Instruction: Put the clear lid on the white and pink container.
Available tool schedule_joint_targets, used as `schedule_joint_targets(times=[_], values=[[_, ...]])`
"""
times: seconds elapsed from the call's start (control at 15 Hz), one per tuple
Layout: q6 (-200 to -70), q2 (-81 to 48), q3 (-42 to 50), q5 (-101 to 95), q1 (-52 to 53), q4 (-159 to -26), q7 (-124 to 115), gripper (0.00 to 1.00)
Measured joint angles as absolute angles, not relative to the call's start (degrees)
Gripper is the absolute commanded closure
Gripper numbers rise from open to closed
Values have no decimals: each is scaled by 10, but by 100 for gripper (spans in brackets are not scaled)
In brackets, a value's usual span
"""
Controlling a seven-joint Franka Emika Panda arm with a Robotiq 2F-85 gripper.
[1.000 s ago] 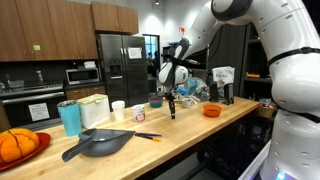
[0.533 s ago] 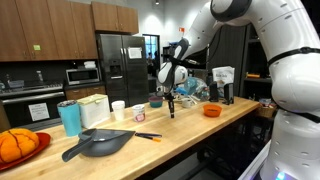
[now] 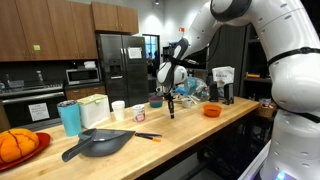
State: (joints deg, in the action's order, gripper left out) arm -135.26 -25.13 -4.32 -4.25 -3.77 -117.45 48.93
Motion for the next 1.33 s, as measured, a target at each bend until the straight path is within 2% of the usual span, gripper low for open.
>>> schedule_joint_targets(times=[0.67, 1.33], values=[[-1178, -165, -72, 39, -49, -1133, 590, 100], [-872, -181, -62, 247, -75, -960, 821, 100]])
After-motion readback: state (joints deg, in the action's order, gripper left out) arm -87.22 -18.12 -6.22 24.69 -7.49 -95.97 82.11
